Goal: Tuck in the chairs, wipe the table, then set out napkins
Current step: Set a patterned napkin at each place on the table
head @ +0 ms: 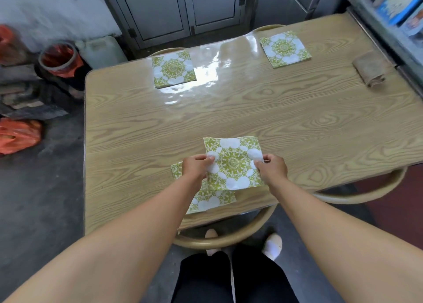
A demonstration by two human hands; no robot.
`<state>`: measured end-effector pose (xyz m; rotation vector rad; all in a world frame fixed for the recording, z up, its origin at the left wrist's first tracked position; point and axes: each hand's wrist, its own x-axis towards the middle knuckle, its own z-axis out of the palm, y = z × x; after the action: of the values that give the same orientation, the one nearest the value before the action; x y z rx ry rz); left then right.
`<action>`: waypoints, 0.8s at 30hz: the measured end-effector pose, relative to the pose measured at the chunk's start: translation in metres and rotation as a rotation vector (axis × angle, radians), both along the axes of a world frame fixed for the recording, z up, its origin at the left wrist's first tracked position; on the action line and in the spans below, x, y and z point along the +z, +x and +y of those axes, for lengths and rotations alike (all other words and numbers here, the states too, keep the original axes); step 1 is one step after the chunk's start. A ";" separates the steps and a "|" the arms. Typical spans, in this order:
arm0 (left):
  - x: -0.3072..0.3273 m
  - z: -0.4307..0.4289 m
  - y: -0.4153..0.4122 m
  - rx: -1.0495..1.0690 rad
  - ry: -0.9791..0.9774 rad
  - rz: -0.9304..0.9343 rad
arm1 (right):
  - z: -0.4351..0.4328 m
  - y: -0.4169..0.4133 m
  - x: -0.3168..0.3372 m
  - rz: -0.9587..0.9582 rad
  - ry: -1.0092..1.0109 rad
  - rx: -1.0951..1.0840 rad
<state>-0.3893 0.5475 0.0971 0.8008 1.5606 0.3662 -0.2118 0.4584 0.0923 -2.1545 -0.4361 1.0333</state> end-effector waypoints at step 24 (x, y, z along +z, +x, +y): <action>0.001 -0.098 0.244 0.083 0.041 0.082 | -0.090 0.249 0.002 0.004 -0.043 -0.059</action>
<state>-0.1451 0.4493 0.0983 0.7924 1.6713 0.4319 0.0371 0.3684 0.0947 -2.1892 -0.3491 1.0228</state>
